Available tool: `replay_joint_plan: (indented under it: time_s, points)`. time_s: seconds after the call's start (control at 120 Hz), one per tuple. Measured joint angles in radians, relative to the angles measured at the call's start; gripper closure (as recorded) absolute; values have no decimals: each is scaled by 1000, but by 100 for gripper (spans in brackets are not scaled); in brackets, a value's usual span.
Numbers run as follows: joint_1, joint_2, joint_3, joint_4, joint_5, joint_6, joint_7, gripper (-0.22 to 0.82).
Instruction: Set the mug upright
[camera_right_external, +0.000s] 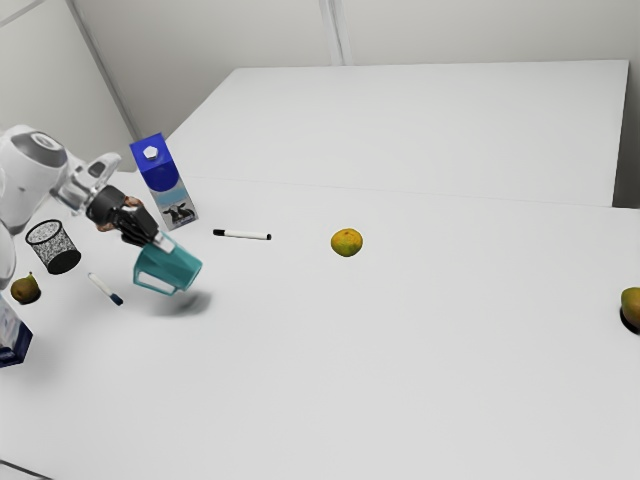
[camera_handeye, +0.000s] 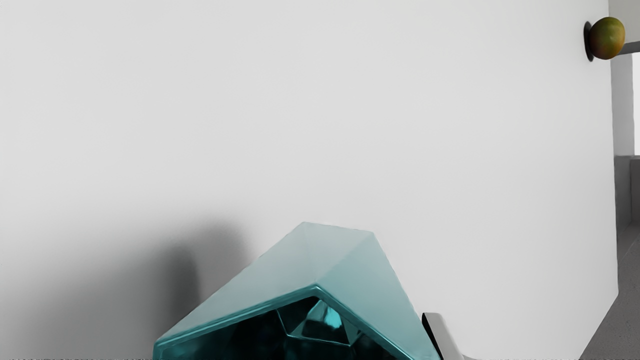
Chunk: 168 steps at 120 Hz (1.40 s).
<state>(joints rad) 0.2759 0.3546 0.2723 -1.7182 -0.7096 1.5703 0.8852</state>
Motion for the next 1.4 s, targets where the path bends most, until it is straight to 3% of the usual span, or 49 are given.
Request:
replay_joint_plan:
  time_s: [0.192, 0.3, 0.542, 0.825, 1.4]
  points:
    - [-177, -122, 28, -147, 208, 225, -125, 78]
    - [-268, -144, 56, -186, 324, 329, -221, 79]
    - [-356, -197, 92, -287, 467, 466, -444, 79]
    - [-438, -262, 130, -395, 554, 529, -684, 79]
    - [-641, -369, 195, -524, 762, 545, -1060, 79]
